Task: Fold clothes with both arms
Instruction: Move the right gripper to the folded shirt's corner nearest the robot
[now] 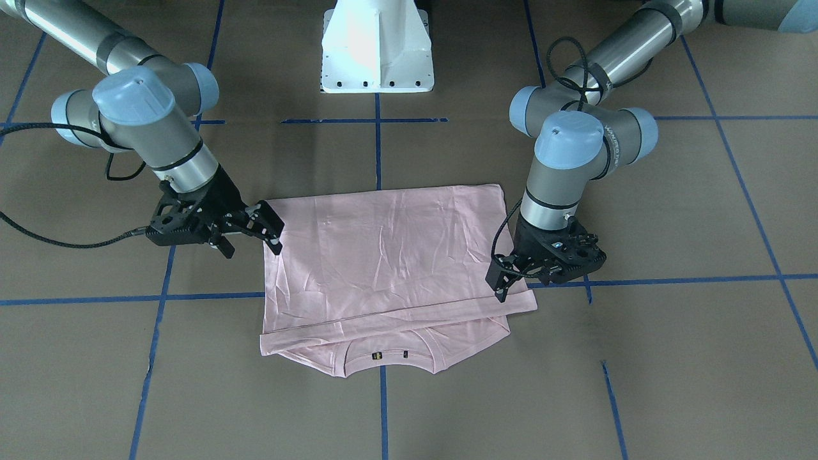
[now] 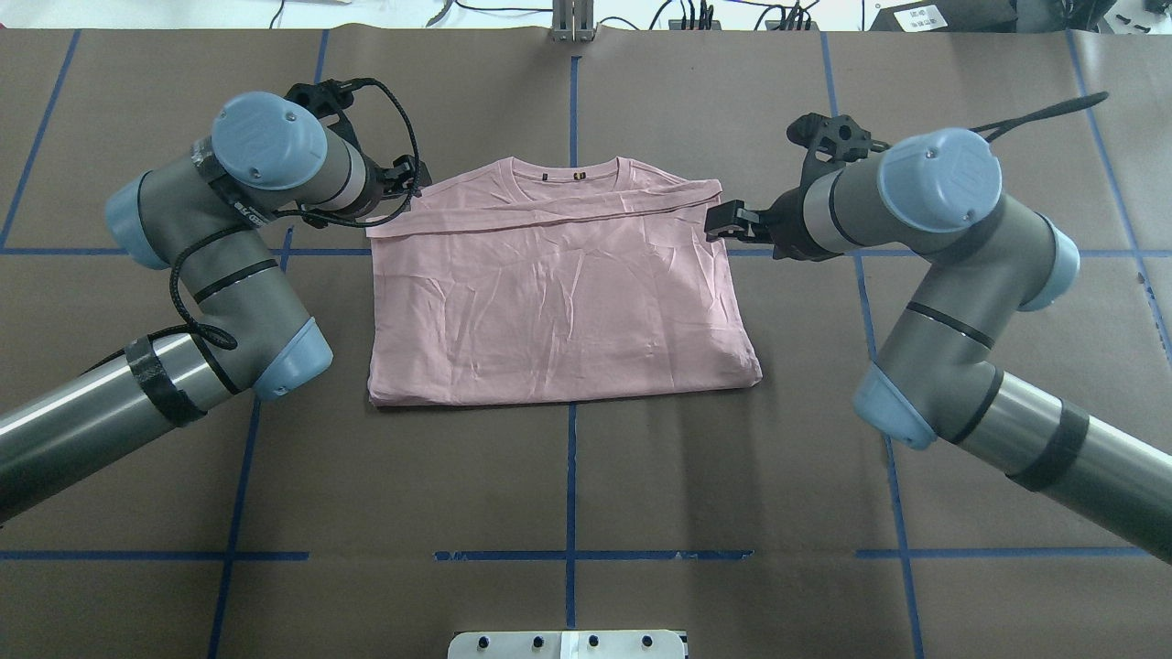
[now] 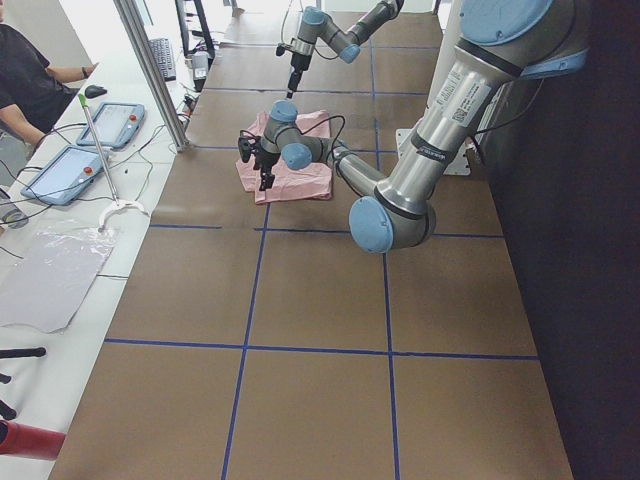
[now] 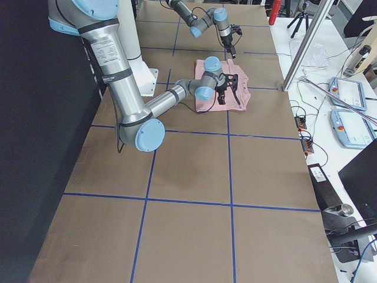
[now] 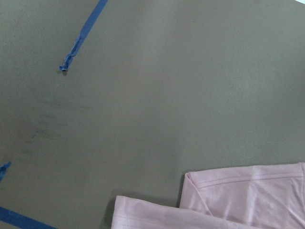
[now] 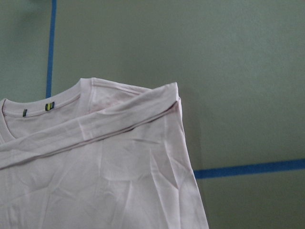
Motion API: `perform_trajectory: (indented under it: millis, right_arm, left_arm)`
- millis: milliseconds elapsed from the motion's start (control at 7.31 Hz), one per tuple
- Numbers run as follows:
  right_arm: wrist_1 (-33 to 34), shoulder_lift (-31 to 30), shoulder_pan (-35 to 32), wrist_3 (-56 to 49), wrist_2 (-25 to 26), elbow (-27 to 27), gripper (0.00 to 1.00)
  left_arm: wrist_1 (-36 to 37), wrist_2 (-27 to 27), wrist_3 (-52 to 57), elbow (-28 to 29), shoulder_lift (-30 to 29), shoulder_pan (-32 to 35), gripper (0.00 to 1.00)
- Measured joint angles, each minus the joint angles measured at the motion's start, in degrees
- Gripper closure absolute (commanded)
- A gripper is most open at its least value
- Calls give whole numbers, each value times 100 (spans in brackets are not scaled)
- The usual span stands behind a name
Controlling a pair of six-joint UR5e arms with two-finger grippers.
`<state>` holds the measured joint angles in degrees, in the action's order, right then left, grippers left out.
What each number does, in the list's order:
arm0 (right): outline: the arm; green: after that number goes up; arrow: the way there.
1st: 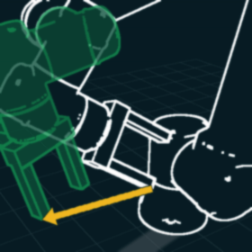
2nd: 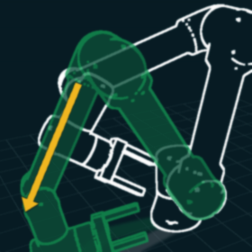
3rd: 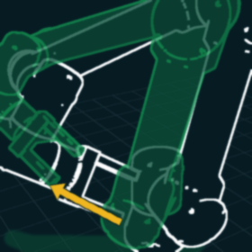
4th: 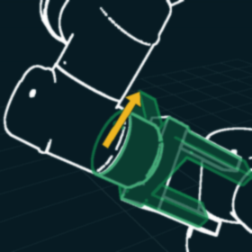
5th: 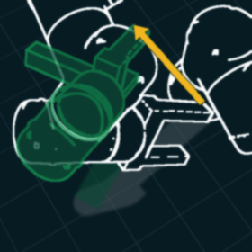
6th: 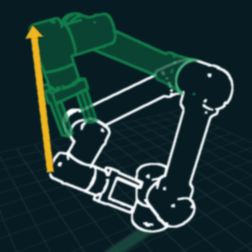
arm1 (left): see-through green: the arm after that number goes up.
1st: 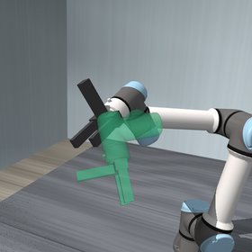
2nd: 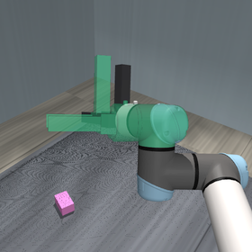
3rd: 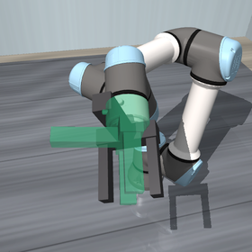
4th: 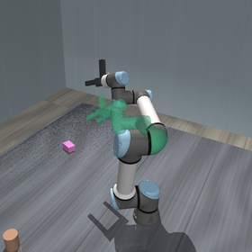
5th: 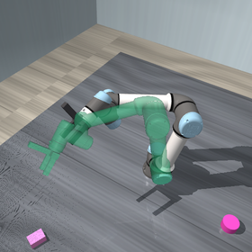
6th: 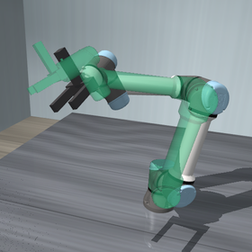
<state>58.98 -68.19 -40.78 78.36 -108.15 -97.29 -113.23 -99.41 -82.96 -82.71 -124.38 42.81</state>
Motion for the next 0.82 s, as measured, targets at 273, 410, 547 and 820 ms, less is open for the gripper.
perform_trajectory:
  millis: [273,410,547,820]
  right_arm:
    - [638,-207,490,483,187,-428,0]
    - [781,-231,733,545,394,-378,0]
    - [841,-239,880,566,511,-274,0]
    - [874,-244,990,575,576,-105,0]
  left_arm:
    - [-5,0,-139,-49,-12,-11,0]
    - [-6,0,-232,-94,-17,-17,0]
    - [-6,0,-321,-136,-21,-31,0]
    - [-4,0,-422,-202,-25,-70,0]
